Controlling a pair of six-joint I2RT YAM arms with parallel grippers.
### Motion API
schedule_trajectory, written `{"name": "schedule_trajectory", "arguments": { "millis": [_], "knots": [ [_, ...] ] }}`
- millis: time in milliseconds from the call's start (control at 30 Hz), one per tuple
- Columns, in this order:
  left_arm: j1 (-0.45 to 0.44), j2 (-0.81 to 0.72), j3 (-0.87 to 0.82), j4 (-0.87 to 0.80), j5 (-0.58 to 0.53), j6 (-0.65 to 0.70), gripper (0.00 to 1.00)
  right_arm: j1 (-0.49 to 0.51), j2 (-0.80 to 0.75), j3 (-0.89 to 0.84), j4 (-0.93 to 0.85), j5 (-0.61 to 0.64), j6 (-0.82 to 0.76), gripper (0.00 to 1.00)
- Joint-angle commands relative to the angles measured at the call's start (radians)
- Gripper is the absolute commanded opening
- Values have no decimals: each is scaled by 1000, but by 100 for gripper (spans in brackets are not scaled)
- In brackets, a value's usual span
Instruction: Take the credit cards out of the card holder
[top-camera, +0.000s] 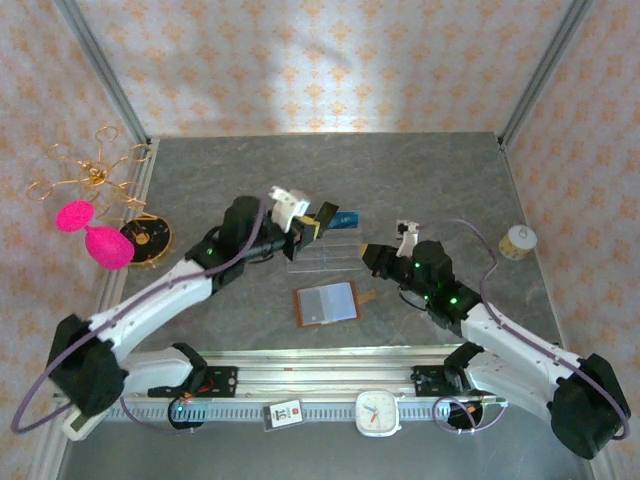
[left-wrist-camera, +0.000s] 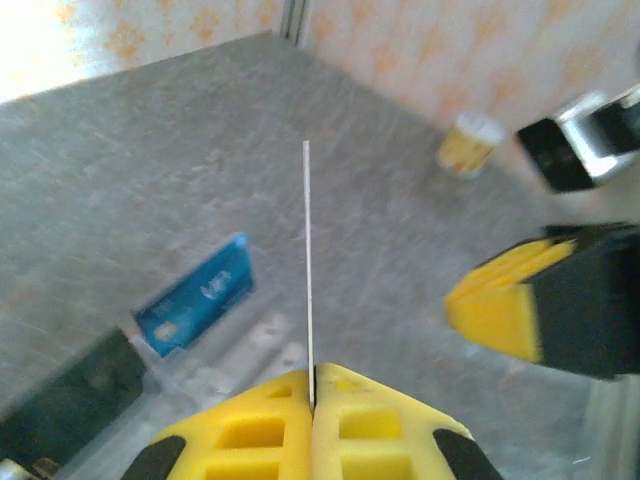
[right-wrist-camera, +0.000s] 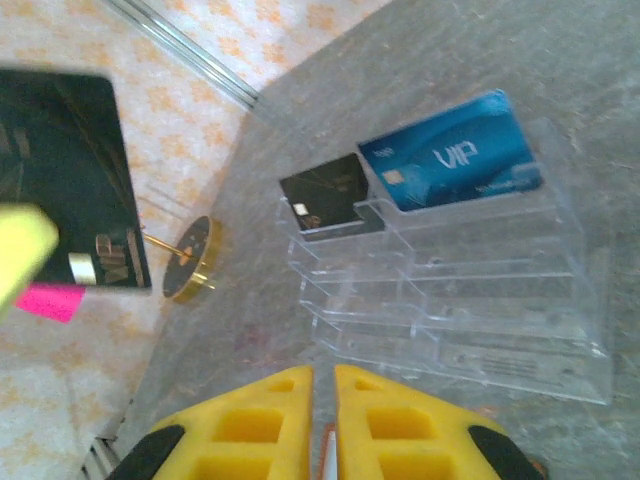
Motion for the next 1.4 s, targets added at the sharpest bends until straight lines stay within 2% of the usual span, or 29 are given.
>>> {"name": "schedule_trajectory", "arguments": {
  "millis": [0,33,100,233,433,667,800,933,1233,1367],
  "knots": [
    [28,108,173,-424,-18,464,0,-18,-7,-20,-22,-53,-26,12],
    [40,136,226,-492,-3,560,0,-22,-6,-22,-26,-57,-29,12],
    [69,183,315,-573,9,662,0,-26,-7,-28,-25,-58,-30,11],
    [139,244,449,-641,96,775,0,-34,-5,-32,-29,-47,-34,10],
    [199,380,586,-764,107,927,0,-54,46,-2,-49,-47,-57,8],
    [222,433,626,-771,136,1019,0,-115,135,51,-80,-83,-76,6],
    [238,488,702,-869,143,1082,0,-128,162,68,-90,-73,-87,6],
    [252,464,653,-812,183,1099,0,-134,180,83,-88,-72,-84,6],
    [254,527,679,-852,145,1130,0,-136,221,131,-115,-71,-97,5],
    [254,521,648,-814,139,1129,0,-139,229,140,-116,-74,-98,5]
  ]
}}
